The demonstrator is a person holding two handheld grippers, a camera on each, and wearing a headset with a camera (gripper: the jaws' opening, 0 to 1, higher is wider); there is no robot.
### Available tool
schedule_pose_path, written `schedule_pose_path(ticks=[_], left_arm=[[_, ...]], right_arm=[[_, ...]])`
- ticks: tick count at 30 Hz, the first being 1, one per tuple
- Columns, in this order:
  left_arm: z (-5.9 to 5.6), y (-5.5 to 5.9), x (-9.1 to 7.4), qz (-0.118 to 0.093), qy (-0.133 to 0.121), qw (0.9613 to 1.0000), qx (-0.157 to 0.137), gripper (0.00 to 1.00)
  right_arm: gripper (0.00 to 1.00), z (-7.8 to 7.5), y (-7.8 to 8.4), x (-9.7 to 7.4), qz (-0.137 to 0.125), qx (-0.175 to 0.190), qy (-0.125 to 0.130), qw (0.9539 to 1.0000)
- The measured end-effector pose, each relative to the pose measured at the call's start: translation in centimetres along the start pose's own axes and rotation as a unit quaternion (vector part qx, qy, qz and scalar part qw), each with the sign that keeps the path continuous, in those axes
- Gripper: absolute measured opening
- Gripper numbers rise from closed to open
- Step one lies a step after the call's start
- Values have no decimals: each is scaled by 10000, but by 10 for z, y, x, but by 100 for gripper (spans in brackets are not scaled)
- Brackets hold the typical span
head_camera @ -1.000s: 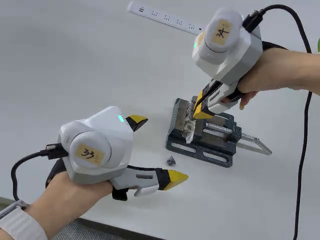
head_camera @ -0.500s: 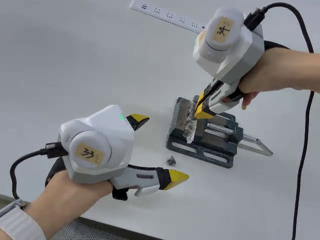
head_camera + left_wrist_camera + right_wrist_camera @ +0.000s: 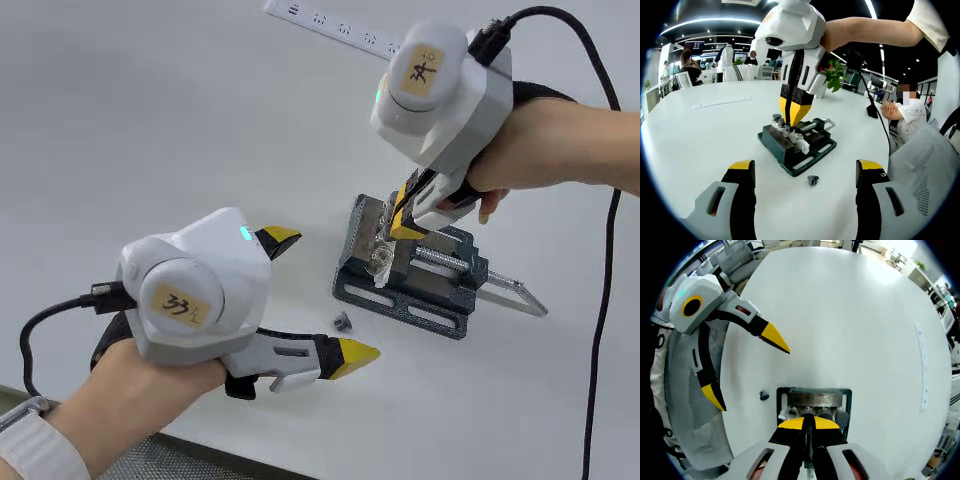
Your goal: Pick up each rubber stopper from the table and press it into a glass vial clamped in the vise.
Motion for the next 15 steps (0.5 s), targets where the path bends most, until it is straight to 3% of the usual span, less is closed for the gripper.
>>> schedule_pose_path(ticks=[6,15], left_arm=[[2,0,0,-10,-28,10000,-27,81],[5,-1,0,-34,-83,9999,-62,81]], right_arm=[[0,-1,0,0,-113,87,-112,9998],[0,-1,0,0,-13,65,-94,9999]])
Point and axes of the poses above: the centre of the closed fingertips' face, and the gripper's own axes: x roughly forward along the fingers, z roughly to its left, y roughly out of its underside, the point moved 4 cm from there along -x, roughly backward along the fingers, and after that the axes turned 10 degrees about z, right-handed, at the moved point
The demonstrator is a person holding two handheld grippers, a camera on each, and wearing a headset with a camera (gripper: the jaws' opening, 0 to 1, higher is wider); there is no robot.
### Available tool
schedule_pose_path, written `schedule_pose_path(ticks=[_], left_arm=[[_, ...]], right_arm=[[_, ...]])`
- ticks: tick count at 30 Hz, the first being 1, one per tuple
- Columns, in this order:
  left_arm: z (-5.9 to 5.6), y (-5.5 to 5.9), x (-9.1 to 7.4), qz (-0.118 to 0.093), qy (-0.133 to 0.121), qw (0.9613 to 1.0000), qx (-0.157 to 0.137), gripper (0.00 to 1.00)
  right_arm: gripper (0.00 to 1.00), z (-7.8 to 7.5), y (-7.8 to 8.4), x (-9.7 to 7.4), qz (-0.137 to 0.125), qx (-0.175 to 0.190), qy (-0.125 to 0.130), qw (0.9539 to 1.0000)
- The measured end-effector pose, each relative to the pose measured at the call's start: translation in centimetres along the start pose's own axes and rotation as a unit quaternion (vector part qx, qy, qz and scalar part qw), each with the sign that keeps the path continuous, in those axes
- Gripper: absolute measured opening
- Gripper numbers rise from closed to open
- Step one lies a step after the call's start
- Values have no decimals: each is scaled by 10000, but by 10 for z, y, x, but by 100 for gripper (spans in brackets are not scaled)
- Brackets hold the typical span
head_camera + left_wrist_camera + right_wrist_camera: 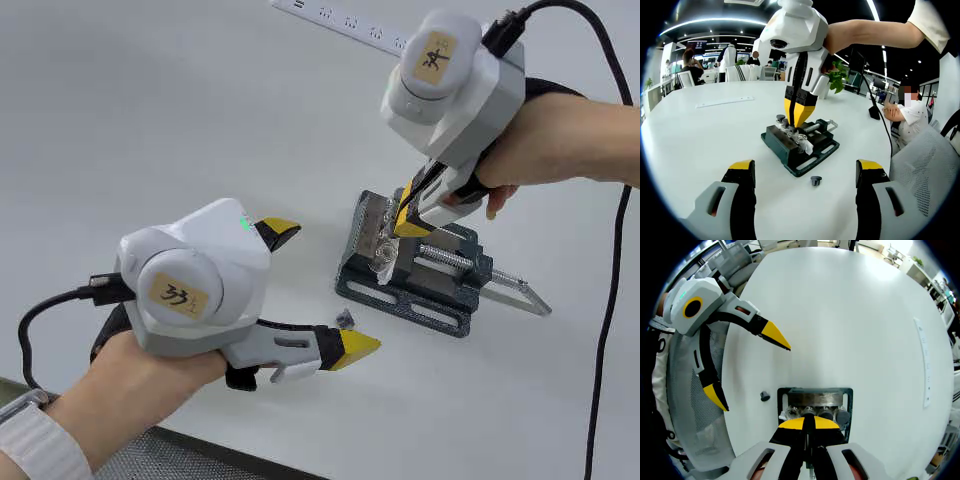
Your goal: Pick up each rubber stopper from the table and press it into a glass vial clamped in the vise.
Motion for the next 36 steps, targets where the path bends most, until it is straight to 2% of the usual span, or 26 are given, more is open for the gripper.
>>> schedule_pose_path(ticks=[5,12,21,22,24,25,29,36], left_arm=[[0,-1,0,-8,-8,10000,5,81],[0,-1,0,-25,-10,10000,-1,81],[-1,-1,-1,-7,-4,10000,28,81],[-1,0,-1,16,3,10000,37,81],[-1,0,-1,38,5,10000,51,81],[-2,0,-1,36,17,10000,39,81],[-2,0,-1,41,26,10000,49,81],[-2,1,0,62,28,10000,58,81]], right_arm=[[0,-1,0,1,-28,68,-70,9999],[0,-2,-1,2,46,46,11,10000],[0,-3,0,1,-136,167,32,9998],[0,-3,1,1,-187,272,13,9995],[0,-5,2,2,-239,154,32,9996],[0,-4,3,2,-283,308,8,9991],[0,-2,4,1,-341,153,64,9993],[0,-4,5,1,-402,111,23,9991]])
Point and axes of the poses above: the centre of the closed fingertips' face, and the gripper's own axes: x roughly forward along the fingers, z roughly to its left, y roughly out of its underside, the point moved 4 cm from there along -x, roughly backward along the fingers, and after that the axes turned 10 degrees about z, right-handed, at the moved point
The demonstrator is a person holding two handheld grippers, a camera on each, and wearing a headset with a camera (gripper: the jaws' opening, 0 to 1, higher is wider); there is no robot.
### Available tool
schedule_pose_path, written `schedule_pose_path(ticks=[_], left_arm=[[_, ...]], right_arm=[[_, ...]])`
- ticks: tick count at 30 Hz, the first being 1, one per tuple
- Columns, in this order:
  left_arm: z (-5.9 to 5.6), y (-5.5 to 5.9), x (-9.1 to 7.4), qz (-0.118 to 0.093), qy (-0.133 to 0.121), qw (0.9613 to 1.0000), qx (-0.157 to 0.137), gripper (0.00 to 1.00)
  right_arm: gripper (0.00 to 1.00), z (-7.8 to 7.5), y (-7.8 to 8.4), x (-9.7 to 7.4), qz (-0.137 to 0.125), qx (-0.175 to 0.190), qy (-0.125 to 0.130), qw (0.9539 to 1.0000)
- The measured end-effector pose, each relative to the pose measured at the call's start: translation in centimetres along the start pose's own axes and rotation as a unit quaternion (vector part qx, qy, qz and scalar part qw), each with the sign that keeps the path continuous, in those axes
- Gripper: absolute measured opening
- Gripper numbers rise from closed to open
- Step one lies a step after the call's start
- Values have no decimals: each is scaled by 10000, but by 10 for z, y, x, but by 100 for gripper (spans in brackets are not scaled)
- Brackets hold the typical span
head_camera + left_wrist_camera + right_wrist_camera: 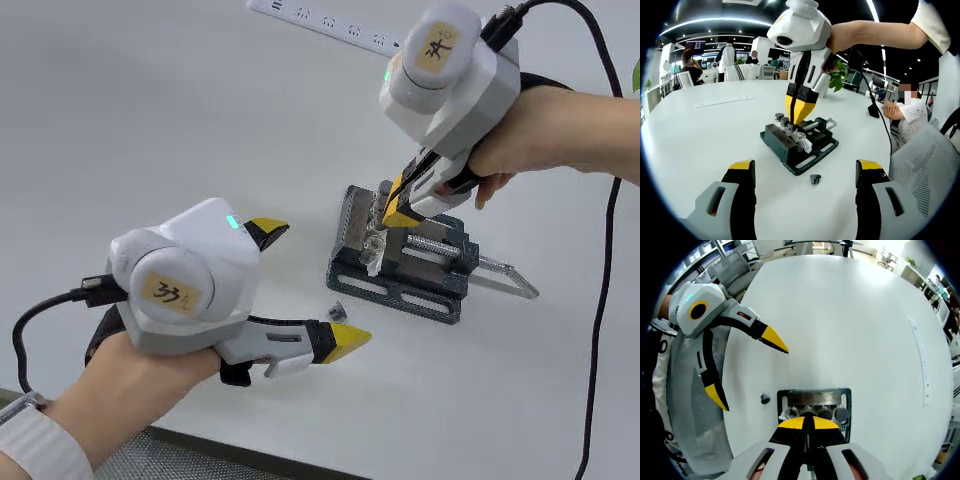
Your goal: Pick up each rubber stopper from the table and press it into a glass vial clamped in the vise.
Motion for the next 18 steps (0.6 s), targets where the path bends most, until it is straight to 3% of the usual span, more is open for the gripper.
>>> schedule_pose_path(ticks=[3,7,11,18], left_arm=[[0,0,0,-8,5,10000,-8,81],[0,0,0,-9,4,10000,-2,81],[-1,1,0,5,15,10000,5,80],[-2,1,0,14,28,10000,10,80]], right_arm=[[1,-1,7,-1,117,-47,97,9999],[1,-3,10,-6,-56,173,36,9998],[1,1,2,-9,-368,474,-125,9981],[0,3,-2,-7,-414,497,-214,9977]])
Point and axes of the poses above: the centre of the closed fingertips' face, and the gripper's own axes: x roughly forward along the fingers, z roughly to its left, y roughly out of its underside, the point moved 4 cm from there along -x, roughly backward along the fingers, and after that the axes turned 10 degrees about z, right-handed, at the moved point
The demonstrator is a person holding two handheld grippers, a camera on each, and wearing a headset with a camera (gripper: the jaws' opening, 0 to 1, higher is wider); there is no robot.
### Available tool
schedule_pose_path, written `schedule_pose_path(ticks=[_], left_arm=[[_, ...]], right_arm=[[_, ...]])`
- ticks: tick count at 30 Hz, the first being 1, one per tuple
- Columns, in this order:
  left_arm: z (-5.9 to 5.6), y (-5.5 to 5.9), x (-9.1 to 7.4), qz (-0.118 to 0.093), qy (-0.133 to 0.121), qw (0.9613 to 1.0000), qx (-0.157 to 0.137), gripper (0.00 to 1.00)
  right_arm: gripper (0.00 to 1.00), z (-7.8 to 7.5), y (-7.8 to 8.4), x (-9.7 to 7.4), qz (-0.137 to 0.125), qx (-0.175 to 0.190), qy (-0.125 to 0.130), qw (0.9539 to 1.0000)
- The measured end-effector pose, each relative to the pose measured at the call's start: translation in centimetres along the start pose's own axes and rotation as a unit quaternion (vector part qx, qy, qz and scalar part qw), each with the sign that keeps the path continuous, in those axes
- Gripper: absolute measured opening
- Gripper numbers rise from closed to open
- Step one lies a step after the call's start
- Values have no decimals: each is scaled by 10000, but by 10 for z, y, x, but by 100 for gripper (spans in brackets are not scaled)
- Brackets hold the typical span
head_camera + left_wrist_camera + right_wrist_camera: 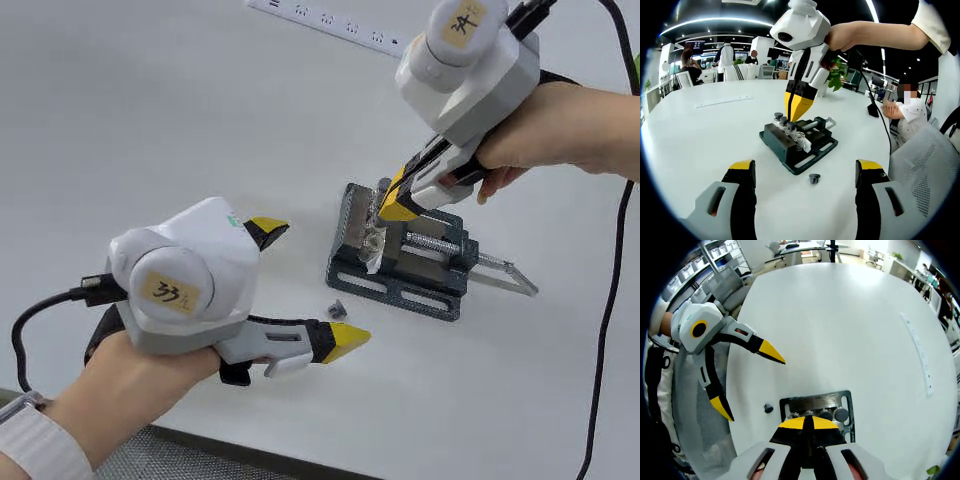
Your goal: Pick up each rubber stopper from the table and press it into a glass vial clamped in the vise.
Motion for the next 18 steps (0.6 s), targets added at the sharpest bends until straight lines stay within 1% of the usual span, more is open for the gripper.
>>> schedule_pose_path(ticks=[1,5,10,15,18], left_arm=[[0,0,0,3,-3,10000,2,80],[0,0,0,6,-4,10000,-4,80],[0,0,1,24,7,10000,4,80],[-1,1,2,47,20,10000,17,80],[-1,1,2,45,30,10000,12,80]], right_arm=[[0,-1,1,1,45,-8,12,10000],[0,-1,2,2,71,-4,-31,10000],[0,-1,2,3,56,9,-41,10000],[0,-1,2,3,52,133,-77,9999],[0,-1,2,4,103,228,-92,9996]])
Point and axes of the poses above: the centre of the closed fingertips' face, and the gripper's own axes: x roughly forward along the fingers, z roughly to its left, y roughly out of its underside, the point moved 4 cm from there along -x, roughly backward along the fingers, and after that the axes turned 10 degrees about z, right-handed, at the moved point
